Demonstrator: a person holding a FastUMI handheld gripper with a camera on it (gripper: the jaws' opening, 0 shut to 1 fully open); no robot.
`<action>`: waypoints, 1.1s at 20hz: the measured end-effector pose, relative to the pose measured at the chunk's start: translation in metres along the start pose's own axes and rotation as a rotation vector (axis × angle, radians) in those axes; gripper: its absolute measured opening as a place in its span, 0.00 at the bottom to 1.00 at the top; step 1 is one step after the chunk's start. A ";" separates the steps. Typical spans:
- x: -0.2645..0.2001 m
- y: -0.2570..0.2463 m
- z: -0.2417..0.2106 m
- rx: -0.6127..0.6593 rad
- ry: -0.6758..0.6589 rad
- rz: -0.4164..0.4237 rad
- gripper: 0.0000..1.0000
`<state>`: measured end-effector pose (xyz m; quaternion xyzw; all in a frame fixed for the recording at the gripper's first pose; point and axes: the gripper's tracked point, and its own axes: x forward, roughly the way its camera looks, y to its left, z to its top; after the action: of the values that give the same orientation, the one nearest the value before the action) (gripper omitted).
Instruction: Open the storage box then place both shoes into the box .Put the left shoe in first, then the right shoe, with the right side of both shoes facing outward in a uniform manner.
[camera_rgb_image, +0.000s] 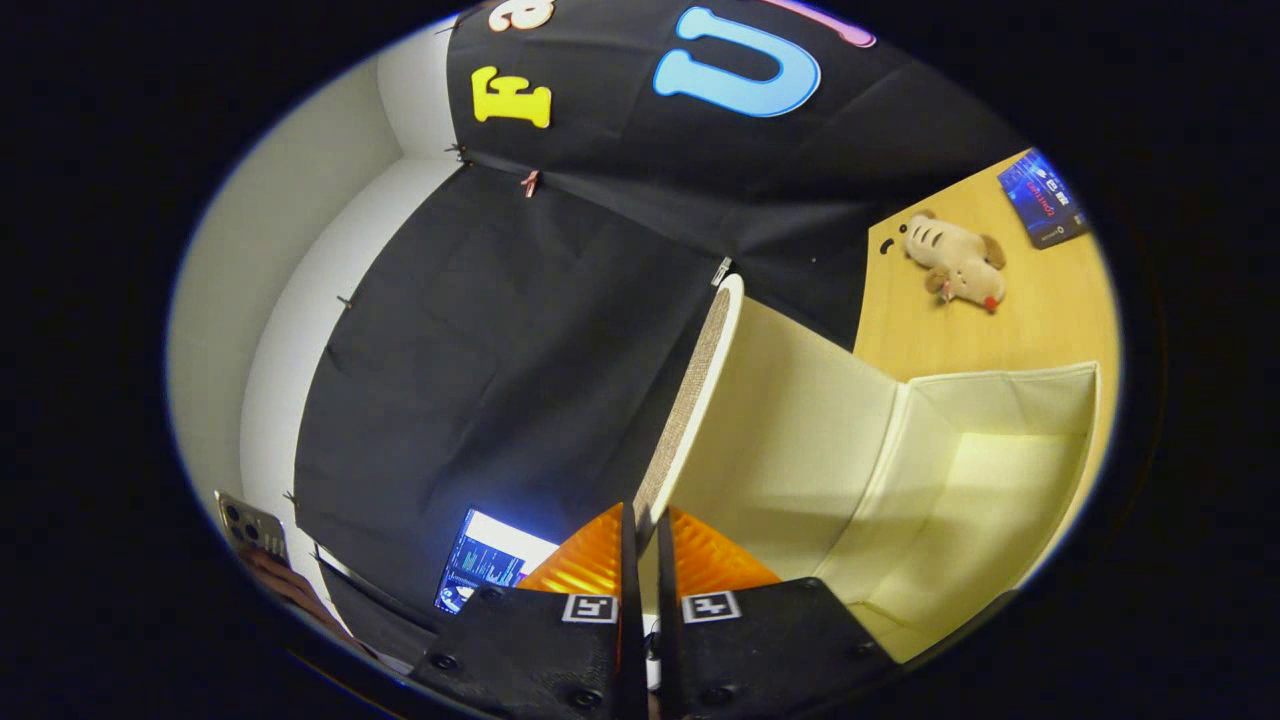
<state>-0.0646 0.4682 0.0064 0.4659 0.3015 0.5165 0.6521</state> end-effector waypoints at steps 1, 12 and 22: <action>0.006 -0.005 -0.006 -0.025 0.016 -0.023 0.17; -0.073 -0.071 0.005 -0.281 -0.017 -0.287 0.96; -0.279 -0.236 0.005 -0.213 -0.047 -0.869 0.97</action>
<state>-0.0474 0.1925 -0.2329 0.2376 0.3996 0.2119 0.8596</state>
